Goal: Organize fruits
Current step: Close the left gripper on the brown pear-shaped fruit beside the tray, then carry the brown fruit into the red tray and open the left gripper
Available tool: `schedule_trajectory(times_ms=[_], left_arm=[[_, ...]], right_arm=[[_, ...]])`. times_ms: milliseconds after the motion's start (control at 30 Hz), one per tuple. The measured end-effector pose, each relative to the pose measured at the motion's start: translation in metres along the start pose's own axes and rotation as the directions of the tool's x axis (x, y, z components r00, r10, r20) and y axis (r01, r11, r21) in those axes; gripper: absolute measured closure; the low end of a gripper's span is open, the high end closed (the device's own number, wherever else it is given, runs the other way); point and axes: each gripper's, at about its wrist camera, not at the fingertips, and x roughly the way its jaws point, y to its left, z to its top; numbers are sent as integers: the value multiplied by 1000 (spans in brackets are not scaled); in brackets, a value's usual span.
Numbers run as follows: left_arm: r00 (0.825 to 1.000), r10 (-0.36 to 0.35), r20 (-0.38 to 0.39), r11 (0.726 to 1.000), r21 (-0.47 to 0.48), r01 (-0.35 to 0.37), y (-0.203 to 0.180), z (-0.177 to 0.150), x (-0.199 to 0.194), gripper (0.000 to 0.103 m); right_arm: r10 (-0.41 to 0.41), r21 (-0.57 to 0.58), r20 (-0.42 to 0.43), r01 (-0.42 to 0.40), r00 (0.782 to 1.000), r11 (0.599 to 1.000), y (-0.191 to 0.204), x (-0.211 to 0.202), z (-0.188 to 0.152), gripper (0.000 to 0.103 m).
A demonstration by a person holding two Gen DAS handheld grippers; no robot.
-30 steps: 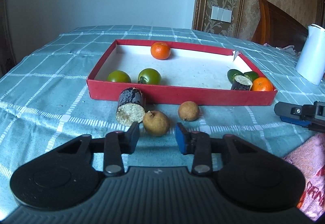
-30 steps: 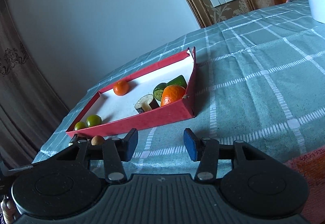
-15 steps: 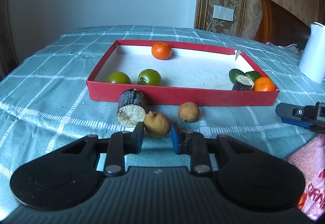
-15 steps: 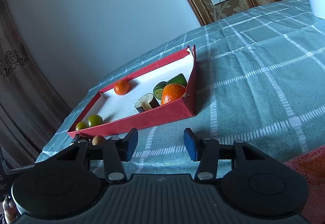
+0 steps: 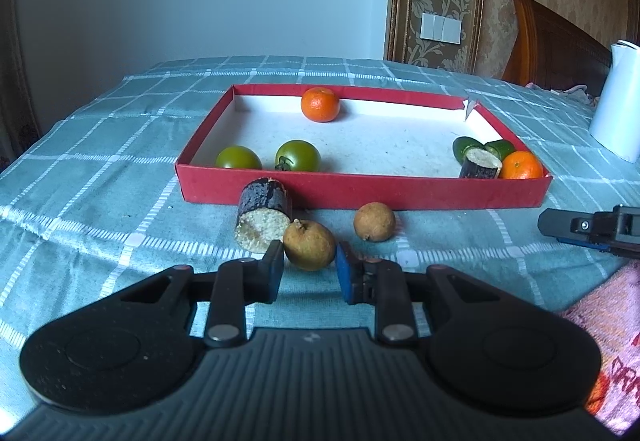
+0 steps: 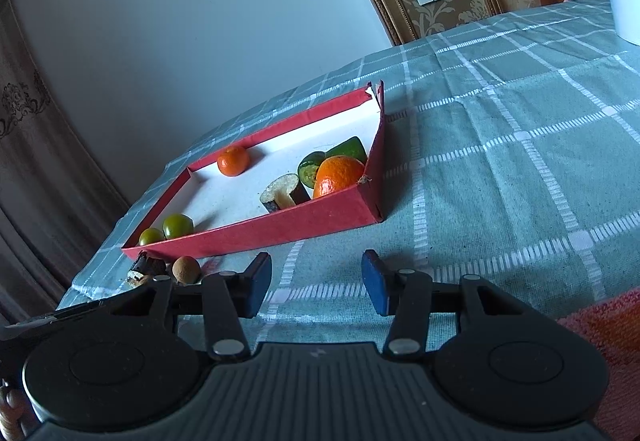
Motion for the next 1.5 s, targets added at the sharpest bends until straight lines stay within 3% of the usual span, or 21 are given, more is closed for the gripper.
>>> schedule_trajectory(times_ms=[200, 467, 567, 1000, 1500], left_arm=[[1000, -6, 16, 1000, -2, 6, 5, 1, -4, 78], [999, -15, 33, 1000, -15, 15, 17, 6, -10, 78], [999, -11, 43, 1000, -8, 11, 21, 11, -13, 78], [993, 26, 112, 999, 29, -29, 29, 51, -9, 78], [993, 87, 78, 995, 36, -90, 33, 102, 64, 77]], right_arm=[[-86, -127, -20, 83, 996, 988, 22, 5, -1, 52], [-253, -377, -38, 221, 967, 900, 61, 23, -12, 41], [-298, -361, -36, 266, 954, 894, 60, 25, -11, 23], [-298, -356, -38, 266, 954, 896, 58, 25, -10, 23], [-296, -355, -39, 263, 954, 897, 58, 26, -10, 22]])
